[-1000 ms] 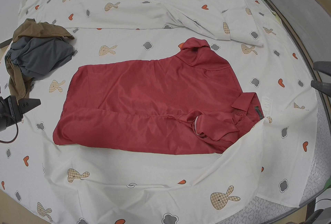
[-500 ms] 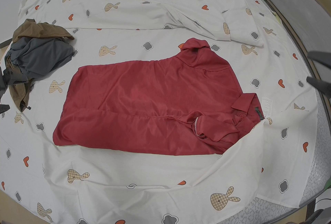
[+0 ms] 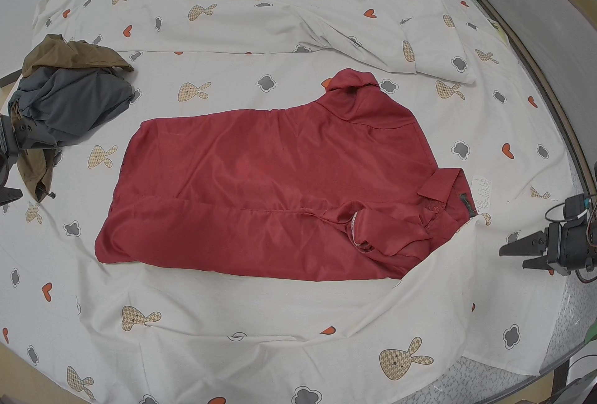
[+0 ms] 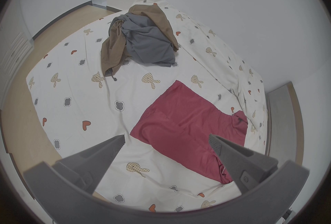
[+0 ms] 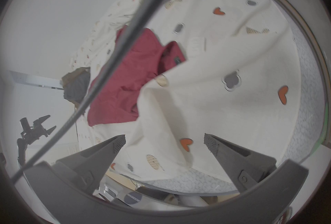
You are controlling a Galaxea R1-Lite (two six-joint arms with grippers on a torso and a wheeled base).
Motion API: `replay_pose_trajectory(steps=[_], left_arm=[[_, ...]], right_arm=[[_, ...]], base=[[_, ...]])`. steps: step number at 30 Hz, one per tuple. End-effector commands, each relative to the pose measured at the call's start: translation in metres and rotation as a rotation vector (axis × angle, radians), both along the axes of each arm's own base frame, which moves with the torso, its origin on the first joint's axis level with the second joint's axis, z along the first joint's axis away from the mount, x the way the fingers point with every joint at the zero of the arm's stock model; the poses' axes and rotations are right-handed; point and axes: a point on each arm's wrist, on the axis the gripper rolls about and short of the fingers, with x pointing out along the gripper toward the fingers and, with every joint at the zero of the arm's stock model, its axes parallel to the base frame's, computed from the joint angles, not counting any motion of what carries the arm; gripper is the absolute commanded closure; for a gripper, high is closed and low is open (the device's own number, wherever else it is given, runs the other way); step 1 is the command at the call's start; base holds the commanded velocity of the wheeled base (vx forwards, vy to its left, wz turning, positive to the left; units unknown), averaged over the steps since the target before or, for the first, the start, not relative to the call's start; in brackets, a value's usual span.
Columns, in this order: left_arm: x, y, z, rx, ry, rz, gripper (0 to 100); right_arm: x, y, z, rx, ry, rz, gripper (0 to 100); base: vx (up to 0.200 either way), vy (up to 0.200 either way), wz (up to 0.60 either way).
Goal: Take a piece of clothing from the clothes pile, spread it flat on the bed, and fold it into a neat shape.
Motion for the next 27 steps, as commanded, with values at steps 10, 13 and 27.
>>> replay_pose_trajectory(steps=[10, 13, 27], left_arm=[[0.004, 0.0, -0.003, 0.01, 0.014, -0.007, 0], [0.004, 0.0, -0.003, 0.01, 0.014, -0.007, 0], [0.004, 0.0, -0.003, 0.011, 0.014, -0.008, 0]], right_arm=[[0.018, -0.036, -0.093, -0.056, 0.299, 0.004, 0], [0.024, -0.042, -0.105, -0.057, 0.303, -0.007, 0], [0.021, -0.094, -0.137, -0.065, 0.306, -0.159, 0]], base=[[0.0, 0.0, 0.0], [0.0, 0.0, 0.0], [0.0, 0.0, 0.0]])
